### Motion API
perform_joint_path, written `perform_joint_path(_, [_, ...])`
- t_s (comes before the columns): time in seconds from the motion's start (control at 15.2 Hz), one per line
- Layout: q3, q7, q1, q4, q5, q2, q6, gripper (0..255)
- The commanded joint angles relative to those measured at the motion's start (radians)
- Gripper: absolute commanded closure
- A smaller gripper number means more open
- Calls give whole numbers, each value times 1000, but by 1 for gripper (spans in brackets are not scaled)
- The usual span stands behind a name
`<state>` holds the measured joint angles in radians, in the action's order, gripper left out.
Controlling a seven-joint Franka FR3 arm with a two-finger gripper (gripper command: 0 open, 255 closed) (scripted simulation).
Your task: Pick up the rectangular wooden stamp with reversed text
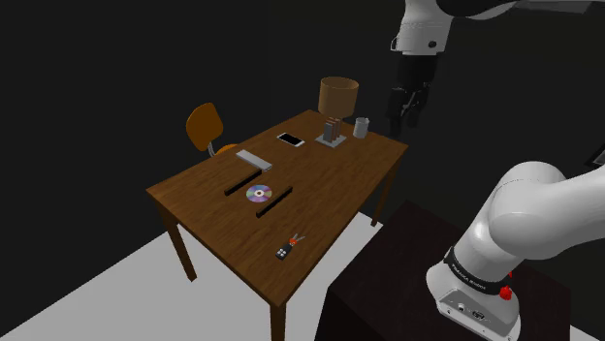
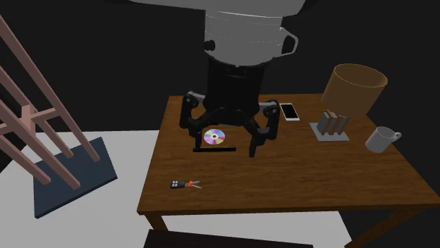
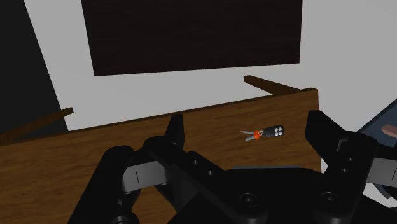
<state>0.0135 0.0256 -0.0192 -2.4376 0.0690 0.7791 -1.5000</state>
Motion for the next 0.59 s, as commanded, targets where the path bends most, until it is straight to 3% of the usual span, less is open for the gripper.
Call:
perform_joint_path(0.0, [0,0,0,0,0,0,0,0])
perform_joint_path(0.53, [-158,303,22,-98,109,-143,-282,0])
